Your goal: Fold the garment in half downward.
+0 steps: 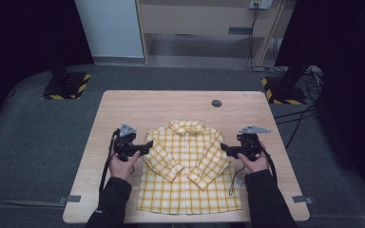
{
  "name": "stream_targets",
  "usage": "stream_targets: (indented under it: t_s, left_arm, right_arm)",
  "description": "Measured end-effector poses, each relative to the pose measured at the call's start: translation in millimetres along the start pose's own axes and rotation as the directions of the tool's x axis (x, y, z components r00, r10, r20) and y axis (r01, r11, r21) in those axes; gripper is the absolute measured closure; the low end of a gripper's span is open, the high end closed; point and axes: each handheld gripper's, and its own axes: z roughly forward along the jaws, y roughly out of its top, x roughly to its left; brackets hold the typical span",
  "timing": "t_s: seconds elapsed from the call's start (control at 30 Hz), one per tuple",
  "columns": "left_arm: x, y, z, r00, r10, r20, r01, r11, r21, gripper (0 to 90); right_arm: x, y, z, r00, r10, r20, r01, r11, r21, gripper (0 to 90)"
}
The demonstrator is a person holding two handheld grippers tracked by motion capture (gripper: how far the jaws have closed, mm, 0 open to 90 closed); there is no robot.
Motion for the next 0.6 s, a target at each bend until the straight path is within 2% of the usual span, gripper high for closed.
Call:
stream_targets:
  t_s: [0.27,0.47,0.6]
  left_arm:
    - [6.2,-2.9,17.5,0.9991,-0.038,0.020,0.038,0.9991,0.019,16.3]
    - [10.4,-6.3,29.0,0.9988,-0.048,0.010,0.047,0.9975,0.053,16.3]
    - [12.3,-8.2,34.2,0.9984,-0.056,0.011,0.055,0.9967,0.059,16.3]
  right_arm:
    - [-0.7,2.1,15.1,1.0000,0.008,0.003,-0.008,1.000,0.026,13.0]
    - [-3.0,-0.7,27.5,0.9997,0.015,0.017,-0.015,0.999,0.046,13.8]
    - [-4.7,-2.1,32.3,0.9996,0.018,0.023,-0.019,0.999,0.047,14.5]
